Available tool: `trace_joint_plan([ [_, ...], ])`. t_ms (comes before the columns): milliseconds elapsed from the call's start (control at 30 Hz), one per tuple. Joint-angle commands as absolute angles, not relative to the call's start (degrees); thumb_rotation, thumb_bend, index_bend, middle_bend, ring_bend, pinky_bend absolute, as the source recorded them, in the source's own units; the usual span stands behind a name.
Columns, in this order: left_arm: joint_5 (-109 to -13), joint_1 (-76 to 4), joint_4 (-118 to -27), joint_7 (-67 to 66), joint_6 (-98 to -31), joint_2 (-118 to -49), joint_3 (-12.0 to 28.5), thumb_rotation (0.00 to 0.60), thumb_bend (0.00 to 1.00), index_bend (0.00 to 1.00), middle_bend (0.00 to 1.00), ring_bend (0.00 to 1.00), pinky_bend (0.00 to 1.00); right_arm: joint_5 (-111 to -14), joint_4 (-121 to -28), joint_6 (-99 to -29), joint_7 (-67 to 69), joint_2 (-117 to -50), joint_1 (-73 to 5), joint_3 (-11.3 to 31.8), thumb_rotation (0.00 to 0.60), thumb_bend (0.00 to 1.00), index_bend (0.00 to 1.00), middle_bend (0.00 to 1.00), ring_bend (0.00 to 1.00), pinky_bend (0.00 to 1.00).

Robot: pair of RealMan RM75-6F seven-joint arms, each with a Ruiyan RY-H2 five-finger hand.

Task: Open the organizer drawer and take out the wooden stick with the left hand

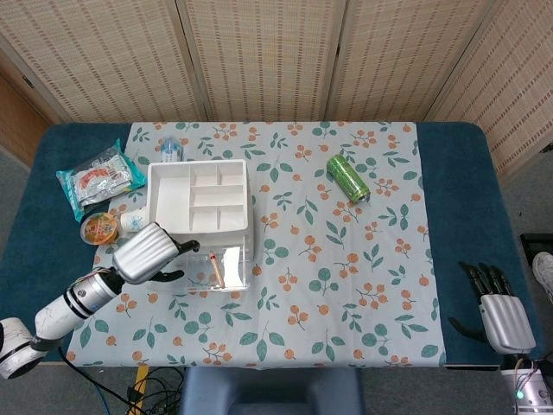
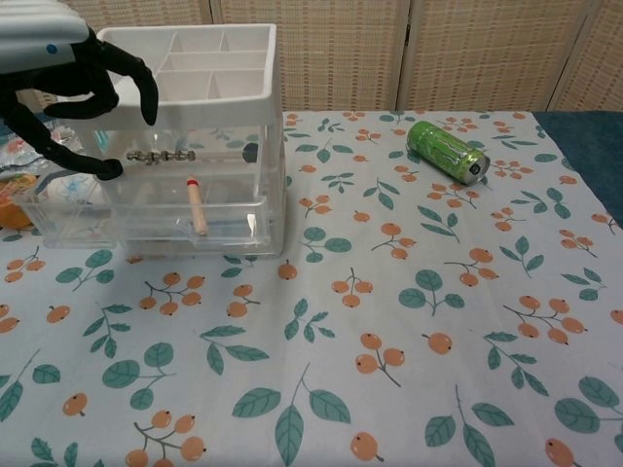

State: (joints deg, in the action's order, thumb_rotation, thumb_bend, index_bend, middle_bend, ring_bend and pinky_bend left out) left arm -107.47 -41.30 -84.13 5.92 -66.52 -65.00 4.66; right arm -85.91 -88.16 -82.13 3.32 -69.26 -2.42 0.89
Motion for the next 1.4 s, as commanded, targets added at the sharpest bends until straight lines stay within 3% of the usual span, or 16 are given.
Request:
trace_joint_plan([
  [33, -109.23, -42.1, -81.15, 3.95, -67.69, -67.01, 3.81, 0.6, 0.17, 0.41, 0.88, 0.96, 1.0, -85.88, -88.13, -82.15, 3.36, -69.26, -2.43, 0.92, 0.6, 0.18, 0.06, 0.14, 0.1, 0.03],
  [400, -110.56, -44.09, -75.46, 3.03, -68.32, -70.63, 1.83, 0.6, 0.17, 0.38, 0.88, 0.96, 1.0, -85.55, -88.26, -82.09, 3.15, -69.28, -2.37, 1.0, 0.6, 0.18, 0.06, 0.14, 0.1, 0.03],
  [1167, -108.26, -48.46, -77.03, -0.14, -63.72, -72.28, 0.34, 0.6, 0.17, 0.36, 0.88, 0.96, 1.0, -84.62, -88.25, -81.77, 3.11, -69.08, -2.21, 1.21, 0.6, 0.18, 0.06, 0.14, 0.1, 0.03],
  [1400, -107.27, -49.18, -77.85, -0.74, -62.41, -72.05, 0.05, 0.6, 0.21, 0.36, 0.88, 0.96, 1.0, -84.42, -88.08, -81.49, 3.16, -69.17, -2.29, 1.26, 0.6, 0.18, 0.06, 0.14, 0.11, 0.03],
])
